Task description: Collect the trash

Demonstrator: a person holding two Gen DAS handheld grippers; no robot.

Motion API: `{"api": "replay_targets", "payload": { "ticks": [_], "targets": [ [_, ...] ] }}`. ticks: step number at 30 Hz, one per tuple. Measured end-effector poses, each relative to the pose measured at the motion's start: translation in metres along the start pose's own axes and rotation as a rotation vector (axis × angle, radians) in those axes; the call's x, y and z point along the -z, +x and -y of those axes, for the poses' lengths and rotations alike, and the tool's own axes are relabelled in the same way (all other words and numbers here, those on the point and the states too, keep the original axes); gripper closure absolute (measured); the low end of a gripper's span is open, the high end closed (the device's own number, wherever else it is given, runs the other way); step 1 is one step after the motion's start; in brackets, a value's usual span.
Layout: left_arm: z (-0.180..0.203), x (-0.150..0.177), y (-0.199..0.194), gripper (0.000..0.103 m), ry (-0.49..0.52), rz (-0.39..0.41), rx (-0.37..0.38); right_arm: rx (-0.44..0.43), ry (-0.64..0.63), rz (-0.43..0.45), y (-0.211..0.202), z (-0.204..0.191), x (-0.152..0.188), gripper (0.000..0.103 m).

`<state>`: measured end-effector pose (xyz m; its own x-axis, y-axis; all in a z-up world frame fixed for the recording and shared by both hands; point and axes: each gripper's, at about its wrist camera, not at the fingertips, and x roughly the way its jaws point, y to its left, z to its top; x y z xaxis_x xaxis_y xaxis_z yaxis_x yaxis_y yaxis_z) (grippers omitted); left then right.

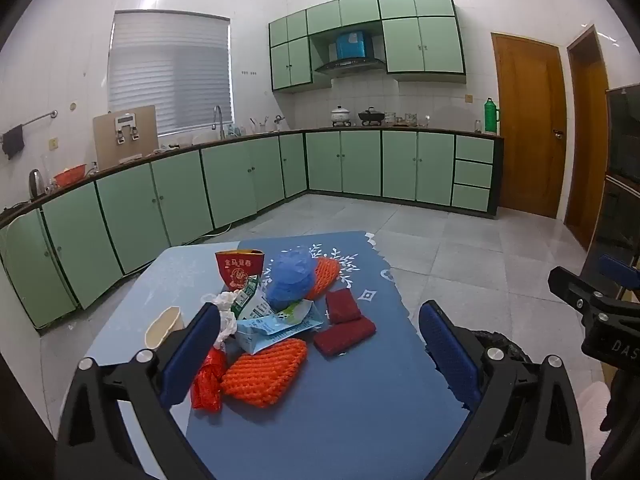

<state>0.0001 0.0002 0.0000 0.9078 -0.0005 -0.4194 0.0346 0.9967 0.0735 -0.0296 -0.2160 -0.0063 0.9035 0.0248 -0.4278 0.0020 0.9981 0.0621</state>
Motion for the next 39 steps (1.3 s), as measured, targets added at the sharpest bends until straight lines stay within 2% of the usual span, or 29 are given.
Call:
{"api": "replay_targets", "payload": {
  "ticks": [8, 10, 39],
  "targets": [
    [0.002, -0.001, 0.0, 0.006, -0.003, 0.007, 0.01, -0.01, -0.001, 0.03, -0.005, -0.001, -0.002, 0.005],
    [0.0, -0.001, -0.005, 0.006, -0.004, 0.008, 0.007, -0.011, 0.003, 0.012, 0.0, -0.001, 0.0, 0.005],
    [0.0, -0.001, -0.004, 0.006, -0.014, 0.013, 0.008, -0.017, 0.014, 0.025, -0.005, 0.002, -0.001, 0.005]
  ]
}}
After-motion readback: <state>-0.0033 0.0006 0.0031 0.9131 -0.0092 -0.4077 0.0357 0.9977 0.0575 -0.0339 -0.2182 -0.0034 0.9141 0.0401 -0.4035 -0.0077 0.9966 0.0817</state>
